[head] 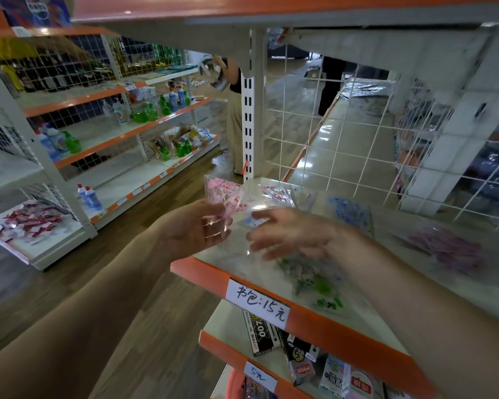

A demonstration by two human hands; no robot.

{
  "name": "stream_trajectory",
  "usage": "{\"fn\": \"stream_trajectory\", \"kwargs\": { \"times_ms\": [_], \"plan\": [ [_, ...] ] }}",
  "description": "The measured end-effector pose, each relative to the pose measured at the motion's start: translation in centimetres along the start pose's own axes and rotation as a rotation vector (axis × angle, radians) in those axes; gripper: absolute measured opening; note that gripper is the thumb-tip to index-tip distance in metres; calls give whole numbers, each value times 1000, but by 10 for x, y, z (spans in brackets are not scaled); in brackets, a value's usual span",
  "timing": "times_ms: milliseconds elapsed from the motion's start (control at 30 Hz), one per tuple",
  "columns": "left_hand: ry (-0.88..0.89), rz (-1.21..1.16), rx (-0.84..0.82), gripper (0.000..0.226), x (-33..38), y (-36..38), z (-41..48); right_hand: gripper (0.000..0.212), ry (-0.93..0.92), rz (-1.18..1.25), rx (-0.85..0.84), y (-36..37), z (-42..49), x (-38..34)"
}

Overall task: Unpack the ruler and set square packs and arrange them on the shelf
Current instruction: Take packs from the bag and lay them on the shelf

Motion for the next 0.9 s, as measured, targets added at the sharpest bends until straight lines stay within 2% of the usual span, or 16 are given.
{"fn": "stream_trajectory", "kwargs": {
  "times_ms": [67, 133, 200, 267, 400, 500, 600, 633, 700, 800, 900],
  "plan": [
    [3, -33, -27, 27, 0, 11, 4, 42, -73, 314, 96, -26, -5, 5],
    [12, -11, -71, 24, -1, 27, 8, 19, -147, 398, 262, -50, -9, 8],
    [17, 40, -94, 17, -2, 44, 16, 20, -179, 358, 397, -67, -13, 10],
    [25, 93, -112, 17, -3, 60, 26, 22, -190, 316, 461, -77, -21, 7],
    [47, 197, -229, 7, -13, 110, 48, 15, -235, 533, 617, -114, -47, 21],
    [21, 292, -279, 13, -31, 150, 64, 12, -179, 237, 781, -141, -67, 46],
    [-23, 417, -321, 11, -46, 191, 73, 24, -112, -137, 1099, -181, -104, 62],
    [-36, 427, -330, 12, -50, 204, 74, 25, -95, -209, 1150, -192, -117, 65],
    [-63, 422, -362, 17, -56, 229, 76, 30, -51, -181, 1102, -208, -134, 74],
    [-97, 453, -408, 20, -65, 264, 76, 39, -13, -16, 897, -216, -143, 87],
    [-111, 502, -401, 22, -74, 281, 82, 37, 105, -14, 731, -220, -157, 103]
  ]
}}
Point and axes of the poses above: each hand's wrist, its own z-axis towards the middle knuckle, its own y-axis out of the palm, x = y × z, the point moved 5 cm from there along z, towards the middle knuckle, and after that the axes turned 5 degrees about y, right-handed, at the moved point
